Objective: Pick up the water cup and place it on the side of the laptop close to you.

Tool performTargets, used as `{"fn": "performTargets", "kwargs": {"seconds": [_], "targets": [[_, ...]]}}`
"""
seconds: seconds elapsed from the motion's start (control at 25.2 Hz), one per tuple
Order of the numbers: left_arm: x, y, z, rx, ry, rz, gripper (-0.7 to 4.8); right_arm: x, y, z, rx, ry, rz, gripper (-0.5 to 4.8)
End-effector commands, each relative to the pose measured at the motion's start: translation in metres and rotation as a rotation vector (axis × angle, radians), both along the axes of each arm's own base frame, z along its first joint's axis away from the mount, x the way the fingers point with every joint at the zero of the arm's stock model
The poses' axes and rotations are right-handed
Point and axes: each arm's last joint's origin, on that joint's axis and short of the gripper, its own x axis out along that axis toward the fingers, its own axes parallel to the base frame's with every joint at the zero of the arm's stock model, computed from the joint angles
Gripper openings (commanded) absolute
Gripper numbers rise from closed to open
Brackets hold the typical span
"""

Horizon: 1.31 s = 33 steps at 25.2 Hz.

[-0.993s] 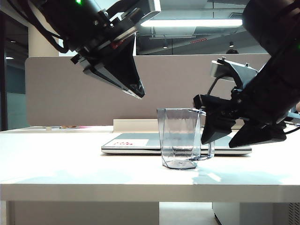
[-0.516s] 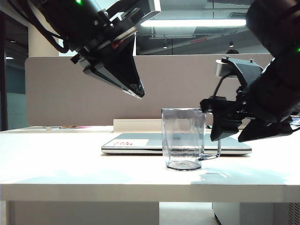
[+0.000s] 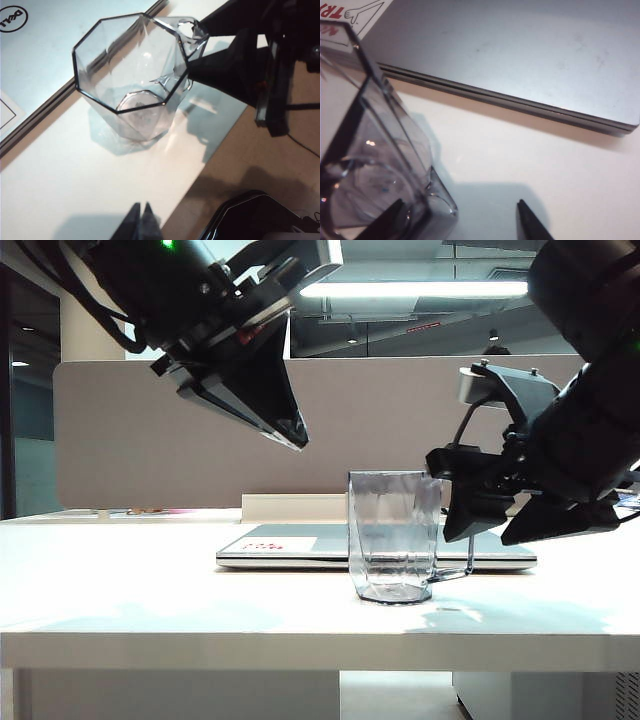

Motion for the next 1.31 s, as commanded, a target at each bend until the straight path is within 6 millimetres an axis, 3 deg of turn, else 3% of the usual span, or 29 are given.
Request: {"fn": "performTargets", "kwargs": {"seconds": [0.04, 0.72, 0.75, 0.83, 0.91, 0.99, 1.07, 1.31], "targets": [[0.000, 0.000, 0.002, -0.006, -0.011, -0.004, -0.06, -0.002, -0.001, 0.002, -0.009, 0.017, 0.006, 3.06], [-0.001, 0.000, 0.002, -0.006, -0.011, -0.004, -0.06, -0.036, -0.016, 0.026, 0.004, 0.161, 0.102, 3.02], [-0.001, 0.000, 0.002, -0.007, -0.011, -0.004, -0.06, -0.039, -0.018, 0.030, 0.008, 0.151, 0.101, 2.72], [-0.001, 0.000, 0.002, -0.007, -0.012, -0.004, -0.06, -0.046, -0.024, 0.043, 0.010, 0.092, 0.074, 1.24], [-0.001, 0.000, 0.002, -0.005, -0.009, -0.003, -0.06, -0.056, -0.033, 0.058, -0.017, -0.010, 0.030, 0.28], [-0.002, 0.002, 0.003, 0.005, -0.011, 0.006, -0.06, -0.066, -0.041, 0.067, -0.034, -0.089, 0.005, -0.03], [-0.002, 0.003, 0.005, 0.018, -0.028, 0.029, -0.06, -0.079, -0.050, 0.069, -0.031, -0.166, -0.040, -0.03], [-0.009, 0.010, 0.016, -0.005, -0.051, 0.030, -0.06, -0.106, -0.073, 0.059, 0.036, -0.372, -0.242, -0.03]]}}
